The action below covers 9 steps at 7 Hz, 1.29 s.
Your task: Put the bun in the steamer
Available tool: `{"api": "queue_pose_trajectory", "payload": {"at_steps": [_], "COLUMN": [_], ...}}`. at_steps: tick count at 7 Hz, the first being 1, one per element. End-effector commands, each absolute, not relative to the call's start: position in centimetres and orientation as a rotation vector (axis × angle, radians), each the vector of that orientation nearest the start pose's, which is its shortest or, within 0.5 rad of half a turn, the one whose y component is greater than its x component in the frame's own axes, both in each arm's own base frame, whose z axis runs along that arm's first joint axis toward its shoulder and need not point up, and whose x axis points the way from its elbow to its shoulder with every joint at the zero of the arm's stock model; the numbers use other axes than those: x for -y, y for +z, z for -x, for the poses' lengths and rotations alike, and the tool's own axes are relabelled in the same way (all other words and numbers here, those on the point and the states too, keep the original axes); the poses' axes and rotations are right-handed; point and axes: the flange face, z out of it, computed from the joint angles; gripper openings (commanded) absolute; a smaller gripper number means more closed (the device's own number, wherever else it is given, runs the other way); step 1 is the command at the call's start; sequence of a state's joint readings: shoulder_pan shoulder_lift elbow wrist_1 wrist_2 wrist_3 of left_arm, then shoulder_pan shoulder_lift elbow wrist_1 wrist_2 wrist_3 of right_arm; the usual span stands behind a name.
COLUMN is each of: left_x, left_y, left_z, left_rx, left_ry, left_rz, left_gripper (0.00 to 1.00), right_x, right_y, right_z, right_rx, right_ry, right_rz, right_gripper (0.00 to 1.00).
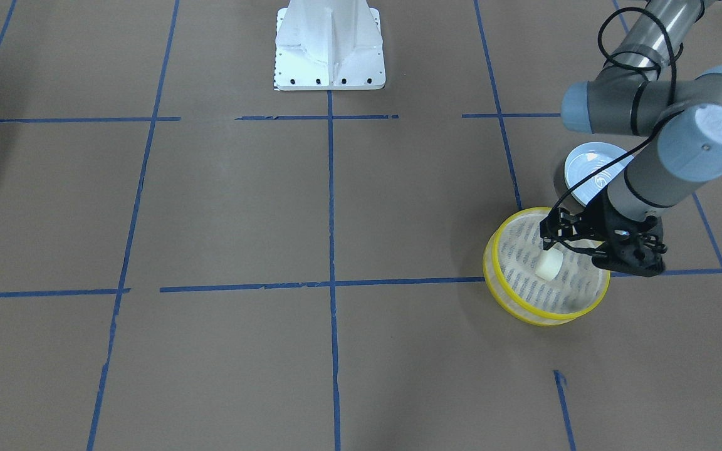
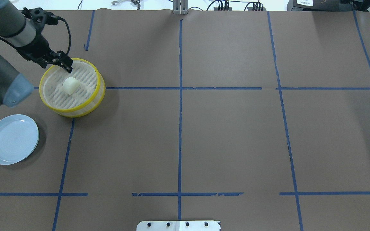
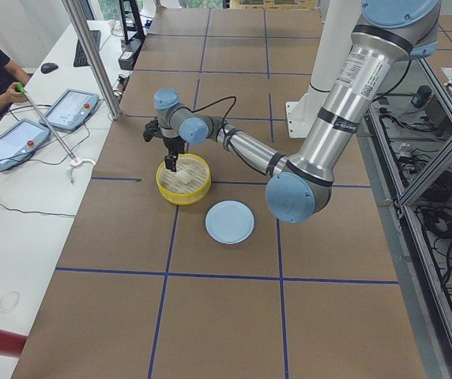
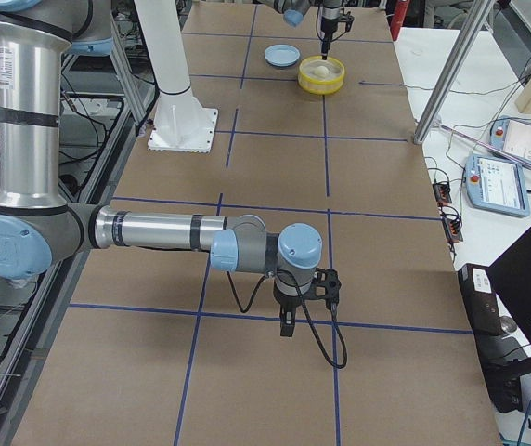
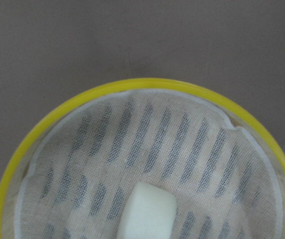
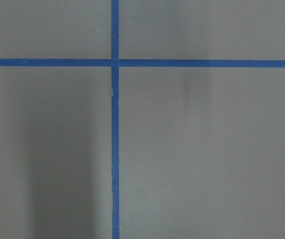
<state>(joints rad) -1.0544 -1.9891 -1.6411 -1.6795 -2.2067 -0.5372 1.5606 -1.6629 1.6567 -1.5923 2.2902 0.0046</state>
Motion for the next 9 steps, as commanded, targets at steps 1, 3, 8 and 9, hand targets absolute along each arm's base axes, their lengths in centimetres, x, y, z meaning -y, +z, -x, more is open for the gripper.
{"api": "queue_pose_trajectory", "payload": {"at_steps": [1, 3, 8, 9], "left_x": [58.1, 57.4, 48.4, 48.0], "left_y": [38.2, 45.7, 61.3, 62.1], "left_z": [-13.6, 0.6, 8.1, 8.1], "left_rx": [-0.783, -0.781, -0.757, -0.758], "left_ry": [0.187, 0.156, 0.192, 0.183], "left_rz": [-0.307, -0.237, -0.132, -0.117], "left_gripper": [1.00, 1.00, 1.00, 1.00], "right_x": [45.1, 45.1, 45.1, 45.1], "right_y": [66.6, 66.6, 66.6, 66.6], "right_z": [-6.3, -6.3, -6.4, -6.3], "right_rx": [0.719, 0.719, 0.719, 0.719], "right_ry": [0.004, 0.004, 0.006, 0.004], "right_rz": [0.032, 0.032, 0.031, 0.032], "right_gripper": [1.00, 1.00, 1.00, 1.00]}}
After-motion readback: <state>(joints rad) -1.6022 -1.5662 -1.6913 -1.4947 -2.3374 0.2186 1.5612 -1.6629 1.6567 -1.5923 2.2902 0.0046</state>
